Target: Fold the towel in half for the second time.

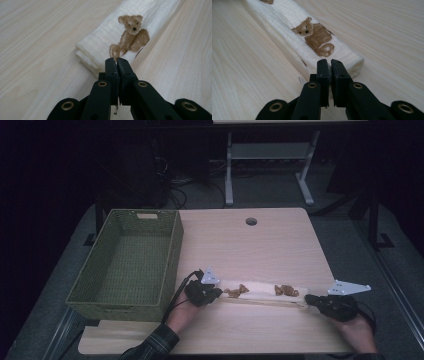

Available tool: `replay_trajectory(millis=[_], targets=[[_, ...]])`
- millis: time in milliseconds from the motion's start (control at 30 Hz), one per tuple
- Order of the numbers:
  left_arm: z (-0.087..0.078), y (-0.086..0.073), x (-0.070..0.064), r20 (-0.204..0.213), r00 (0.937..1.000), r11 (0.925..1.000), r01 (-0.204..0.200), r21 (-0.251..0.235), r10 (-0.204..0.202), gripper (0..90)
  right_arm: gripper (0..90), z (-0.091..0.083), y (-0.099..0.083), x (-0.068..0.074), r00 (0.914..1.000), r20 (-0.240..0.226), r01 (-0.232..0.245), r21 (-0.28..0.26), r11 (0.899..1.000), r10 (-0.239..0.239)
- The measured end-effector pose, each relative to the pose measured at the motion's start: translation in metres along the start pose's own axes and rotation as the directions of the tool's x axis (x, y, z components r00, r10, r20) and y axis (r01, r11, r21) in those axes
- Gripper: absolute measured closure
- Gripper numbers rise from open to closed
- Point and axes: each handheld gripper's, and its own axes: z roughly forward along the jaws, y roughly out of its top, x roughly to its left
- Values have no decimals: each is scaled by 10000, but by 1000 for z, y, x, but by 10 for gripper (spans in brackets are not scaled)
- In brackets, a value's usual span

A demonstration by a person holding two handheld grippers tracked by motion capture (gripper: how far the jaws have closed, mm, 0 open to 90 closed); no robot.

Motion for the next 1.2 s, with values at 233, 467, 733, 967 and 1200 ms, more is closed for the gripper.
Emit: replay_trajectory(millis=[233,467,733,967,1200], targets=[[-9,-1,2,54,9998,9995,215,-215,-214,715,680,-11,-2,1,9996,11,-298,-147,9994,298],[-14,19,5,313,9995,9981,17,-612,3,528,601,-17,13,-6,9966,79,-814,-586,9950,820],[5,47,7,940,9937,9958,-543,-731,611,443,597,-1,26,-16,9950,333,-926,-378,9950,938],[30,73,6,1426,9831,9914,-1044,-794,1150,423,597,12,28,-26,9915,475,-1200,-255,9924,1211],[62,85,7,1782,9734,9896,-1392,-376,1437,411,601,19,22,-29,9902,500,-1307,-34,9914,1307]])
